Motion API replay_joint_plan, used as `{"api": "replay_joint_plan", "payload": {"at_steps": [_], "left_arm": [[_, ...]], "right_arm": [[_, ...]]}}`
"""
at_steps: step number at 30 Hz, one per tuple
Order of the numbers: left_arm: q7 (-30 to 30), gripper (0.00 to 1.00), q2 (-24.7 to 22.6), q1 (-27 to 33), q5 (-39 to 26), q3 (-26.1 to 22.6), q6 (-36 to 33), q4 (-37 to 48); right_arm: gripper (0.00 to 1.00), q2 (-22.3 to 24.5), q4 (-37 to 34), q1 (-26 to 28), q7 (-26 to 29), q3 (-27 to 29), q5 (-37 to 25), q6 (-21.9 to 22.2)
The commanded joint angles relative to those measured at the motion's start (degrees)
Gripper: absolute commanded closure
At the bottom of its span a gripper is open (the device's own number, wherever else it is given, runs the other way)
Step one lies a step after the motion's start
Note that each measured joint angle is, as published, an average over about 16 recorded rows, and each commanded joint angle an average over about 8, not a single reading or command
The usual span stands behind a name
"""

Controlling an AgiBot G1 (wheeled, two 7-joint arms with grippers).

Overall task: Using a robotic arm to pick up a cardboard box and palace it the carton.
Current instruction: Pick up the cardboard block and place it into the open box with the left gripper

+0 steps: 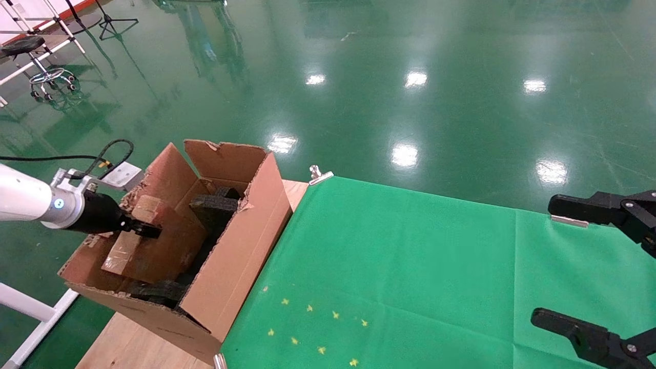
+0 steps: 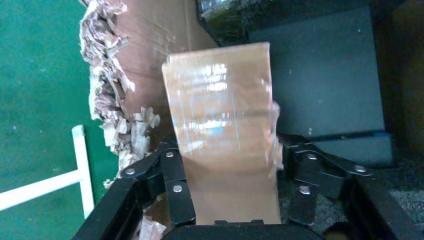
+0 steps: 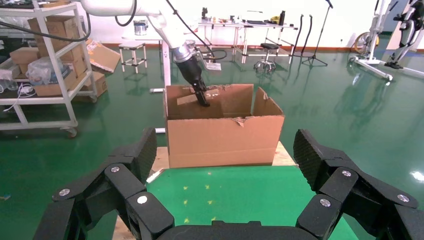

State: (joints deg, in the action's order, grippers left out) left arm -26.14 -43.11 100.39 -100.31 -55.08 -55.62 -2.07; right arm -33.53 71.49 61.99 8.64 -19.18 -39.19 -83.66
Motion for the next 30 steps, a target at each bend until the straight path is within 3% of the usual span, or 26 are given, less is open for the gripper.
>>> {"api": "replay_joint_plan", "payload": {"at_steps": [1, 17, 30], "left_arm": [[0.0, 0.0, 0.1, 0.0, -0.1, 0.0, -0.2, -0.1], [0.6, 0.0, 0.5, 1.7, 0.4, 0.4, -1.9, -1.5], [-0.9, 0.0, 4.2, 10.1, 1.6, 1.3, -9.4, -14.1]], "right_arm": [[0.0, 0.0, 0.0, 0.0, 0.0, 0.0, 0.0, 0.0], [0.0, 0.0, 0.0, 0.0, 0.0, 0.0, 0.0, 0.0], [0.0, 0.0, 0.0, 0.0, 0.0, 0.0, 0.0, 0.0]]}}
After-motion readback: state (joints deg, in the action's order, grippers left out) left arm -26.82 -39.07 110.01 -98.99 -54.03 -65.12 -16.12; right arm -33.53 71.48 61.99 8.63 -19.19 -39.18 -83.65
